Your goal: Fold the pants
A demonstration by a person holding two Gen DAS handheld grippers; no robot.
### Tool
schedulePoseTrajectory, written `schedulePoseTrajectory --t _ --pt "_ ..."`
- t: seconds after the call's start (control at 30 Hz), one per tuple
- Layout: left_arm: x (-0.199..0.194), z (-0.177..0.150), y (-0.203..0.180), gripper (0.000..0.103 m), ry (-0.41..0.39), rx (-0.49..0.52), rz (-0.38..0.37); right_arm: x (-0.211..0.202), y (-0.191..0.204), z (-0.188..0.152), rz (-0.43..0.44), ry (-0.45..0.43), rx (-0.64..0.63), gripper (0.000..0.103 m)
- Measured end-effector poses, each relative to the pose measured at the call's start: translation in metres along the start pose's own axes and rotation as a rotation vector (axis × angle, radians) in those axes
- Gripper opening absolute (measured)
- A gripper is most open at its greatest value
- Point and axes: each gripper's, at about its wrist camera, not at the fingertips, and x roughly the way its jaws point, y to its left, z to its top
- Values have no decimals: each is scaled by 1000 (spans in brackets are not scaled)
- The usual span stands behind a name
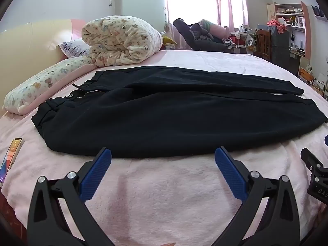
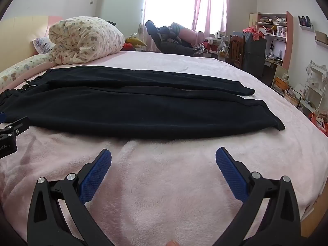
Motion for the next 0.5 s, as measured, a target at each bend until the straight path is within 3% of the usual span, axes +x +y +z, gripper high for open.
schedulePoseTrajectory --t 0.5 --pt "0 0 0 101 3 -2 2 1 2 0 0 0 1 102"
